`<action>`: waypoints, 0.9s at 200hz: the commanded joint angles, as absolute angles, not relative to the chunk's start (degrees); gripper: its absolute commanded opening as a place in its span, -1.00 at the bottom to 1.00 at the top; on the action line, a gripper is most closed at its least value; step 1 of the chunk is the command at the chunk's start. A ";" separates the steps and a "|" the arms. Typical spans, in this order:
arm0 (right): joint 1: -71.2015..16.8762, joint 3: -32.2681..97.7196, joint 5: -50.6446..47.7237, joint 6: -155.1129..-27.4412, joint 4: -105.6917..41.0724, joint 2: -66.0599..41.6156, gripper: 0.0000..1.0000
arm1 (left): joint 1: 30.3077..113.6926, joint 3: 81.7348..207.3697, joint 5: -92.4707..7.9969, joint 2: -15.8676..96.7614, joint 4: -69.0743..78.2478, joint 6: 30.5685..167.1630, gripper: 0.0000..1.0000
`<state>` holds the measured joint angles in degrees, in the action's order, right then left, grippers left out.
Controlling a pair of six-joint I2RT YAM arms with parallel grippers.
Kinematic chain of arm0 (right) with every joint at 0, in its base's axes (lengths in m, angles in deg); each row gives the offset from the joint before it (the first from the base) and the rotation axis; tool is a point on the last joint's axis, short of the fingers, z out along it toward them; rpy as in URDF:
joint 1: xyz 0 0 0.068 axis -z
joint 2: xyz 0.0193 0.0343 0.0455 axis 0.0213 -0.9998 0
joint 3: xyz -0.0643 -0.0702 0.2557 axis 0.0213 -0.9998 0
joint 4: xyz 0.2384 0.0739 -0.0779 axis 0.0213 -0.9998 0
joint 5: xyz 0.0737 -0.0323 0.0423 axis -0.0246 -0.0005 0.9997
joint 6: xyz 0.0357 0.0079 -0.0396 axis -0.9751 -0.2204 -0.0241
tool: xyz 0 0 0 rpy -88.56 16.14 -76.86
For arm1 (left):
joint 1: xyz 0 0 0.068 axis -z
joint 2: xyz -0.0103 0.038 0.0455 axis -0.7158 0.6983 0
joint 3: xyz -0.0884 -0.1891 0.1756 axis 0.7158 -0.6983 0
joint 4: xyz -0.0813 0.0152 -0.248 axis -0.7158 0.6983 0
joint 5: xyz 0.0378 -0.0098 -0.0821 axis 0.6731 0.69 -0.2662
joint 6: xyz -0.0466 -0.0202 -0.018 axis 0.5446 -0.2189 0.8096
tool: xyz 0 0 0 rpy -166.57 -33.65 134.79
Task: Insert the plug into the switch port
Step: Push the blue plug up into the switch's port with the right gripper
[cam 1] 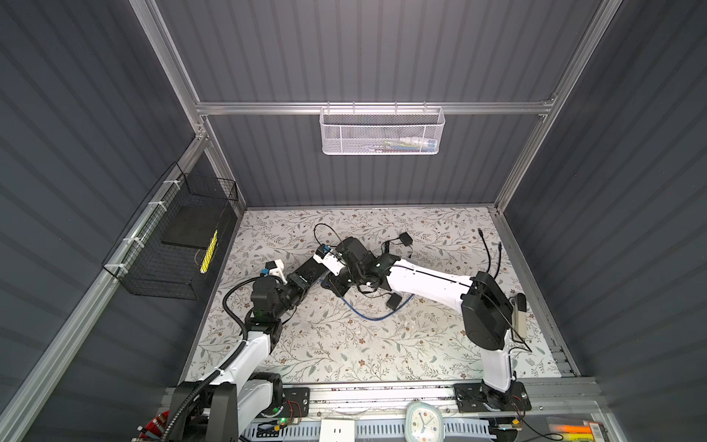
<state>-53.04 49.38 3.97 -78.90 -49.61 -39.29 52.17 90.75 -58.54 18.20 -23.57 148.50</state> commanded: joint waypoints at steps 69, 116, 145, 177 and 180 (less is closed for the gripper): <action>-53.40 57.42 -1.40 -79.34 -47.51 -41.69 -1.00 | 52.57 91.45 -62.37 18.14 -19.88 146.94 -1.00; -53.54 56.44 -1.21 -78.63 -38.50 -41.16 -1.00 | 52.65 93.46 -69.67 18.88 -16.22 146.80 -1.00; -53.52 59.75 -0.43 -74.59 -38.75 -41.30 -1.00 | 52.65 95.64 -76.42 19.72 -11.50 144.45 -1.00; -53.27 62.54 -2.12 -72.90 -39.33 -41.57 -1.00 | 52.75 98.22 -77.69 17.85 -1.35 139.79 -1.00; -53.27 62.80 -2.40 -73.08 -39.25 -41.65 -1.00 | 52.81 98.15 -77.69 17.68 -1.32 139.81 -1.00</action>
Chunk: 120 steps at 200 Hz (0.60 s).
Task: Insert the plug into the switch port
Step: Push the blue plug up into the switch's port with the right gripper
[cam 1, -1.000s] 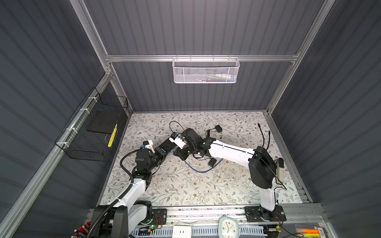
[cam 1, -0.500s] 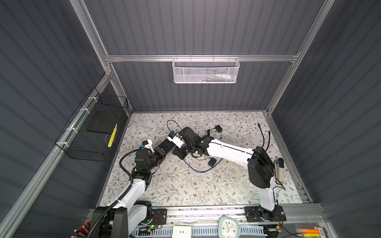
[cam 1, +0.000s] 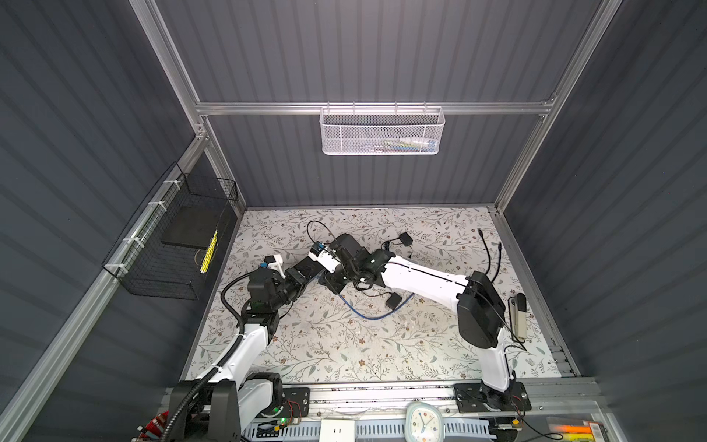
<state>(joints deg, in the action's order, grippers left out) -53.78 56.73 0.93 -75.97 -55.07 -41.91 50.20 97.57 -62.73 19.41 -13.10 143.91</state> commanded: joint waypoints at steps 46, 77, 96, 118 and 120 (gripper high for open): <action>-54.67 66.11 -4.78 -73.72 -37.81 -43.86 -1.00 | 53.47 96.97 -76.61 14.49 -0.62 140.44 -1.00; -54.46 64.10 -8.17 -74.63 -33.16 -42.64 -1.00 | 53.62 96.28 -77.59 13.27 0.61 139.91 -1.00; -54.41 66.40 -7.83 -74.44 -34.29 -42.97 -1.00 | 53.62 95.26 -78.21 12.80 1.13 139.48 -1.00; -54.26 67.61 -8.15 -73.57 -34.62 -43.54 -1.00 | 53.71 94.70 -79.26 12.41 1.38 139.31 -1.00; -54.24 67.68 -8.17 -73.58 -34.58 -43.65 -1.00 | 53.71 94.70 -79.23 12.35 1.72 139.11 -1.00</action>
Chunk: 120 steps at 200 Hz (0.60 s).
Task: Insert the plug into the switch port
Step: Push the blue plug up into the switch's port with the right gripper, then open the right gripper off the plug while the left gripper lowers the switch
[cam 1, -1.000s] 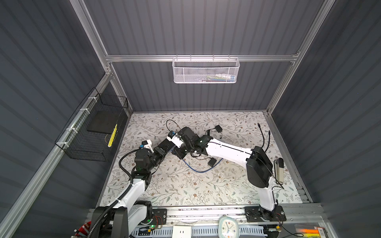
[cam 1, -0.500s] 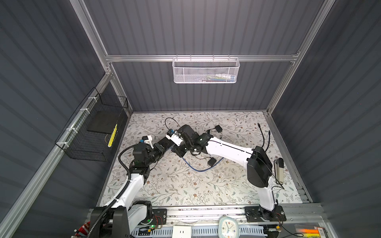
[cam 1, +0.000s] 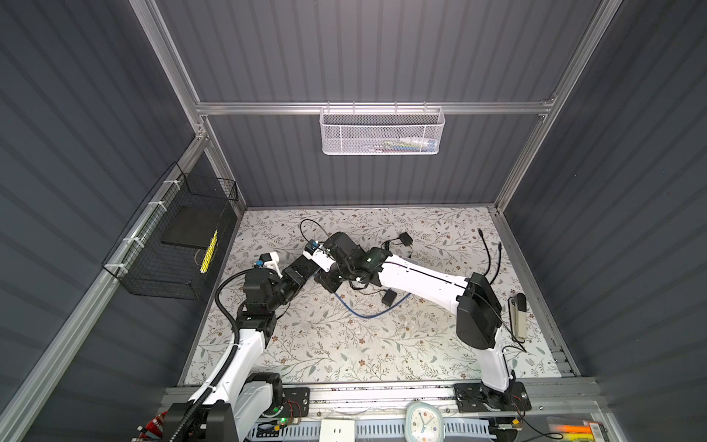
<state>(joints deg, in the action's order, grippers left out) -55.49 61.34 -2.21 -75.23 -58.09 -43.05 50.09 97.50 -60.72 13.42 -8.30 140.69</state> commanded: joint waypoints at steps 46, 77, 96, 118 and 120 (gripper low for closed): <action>-53.97 73.55 -7.06 -73.82 -36.90 -45.72 -1.00 | 53.71 93.20 -78.30 12.09 1.65 138.57 -1.00; -53.97 72.66 -6.50 -74.09 -39.38 -45.18 -1.00 | 52.88 97.18 -70.23 11.63 3.88 137.01 -1.00; -53.97 66.56 -6.67 -74.57 -37.87 -41.71 -0.96 | 51.26 100.88 -65.27 13.66 4.10 135.55 -1.00; -53.97 56.85 -7.48 -75.37 -35.66 -36.68 -0.81 | 47.44 106.50 -65.45 18.43 5.53 131.88 -1.00; -53.97 56.61 -7.61 -75.44 -35.55 -36.50 -0.80 | 47.07 106.95 -65.82 19.15 5.48 131.47 -1.00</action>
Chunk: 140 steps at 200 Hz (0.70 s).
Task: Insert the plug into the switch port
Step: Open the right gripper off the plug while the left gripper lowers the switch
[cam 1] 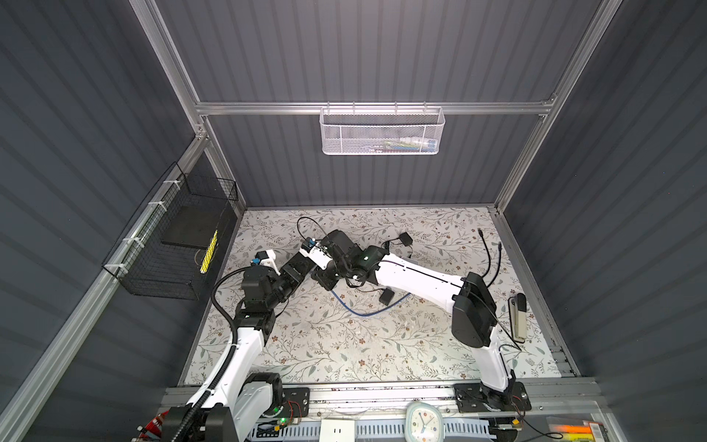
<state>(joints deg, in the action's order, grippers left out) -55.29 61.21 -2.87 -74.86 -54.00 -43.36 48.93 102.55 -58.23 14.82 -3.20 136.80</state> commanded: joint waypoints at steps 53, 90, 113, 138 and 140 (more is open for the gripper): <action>-53.80 41.04 -10.34 -77.41 -35.58 -27.91 -0.21 | 42.35 115.95 -69.31 25.71 11.98 124.85 -1.00; -51.02 32.91 -10.86 -80.51 -36.86 -20.09 0.08 | 41.23 122.42 -69.29 28.45 14.89 125.01 -1.00; -48.92 29.72 -11.54 -81.35 -40.16 -15.30 0.14 | 40.36 127.90 -68.26 31.03 18.75 122.12 -1.00; -46.98 28.50 -11.68 -82.90 -46.91 -12.50 0.17 | 37.84 131.04 -68.92 33.36 22.28 119.08 -1.00; -46.89 28.31 -11.82 -83.16 -47.39 -12.38 0.17 | 37.57 131.21 -69.08 33.58 22.59 118.78 -1.00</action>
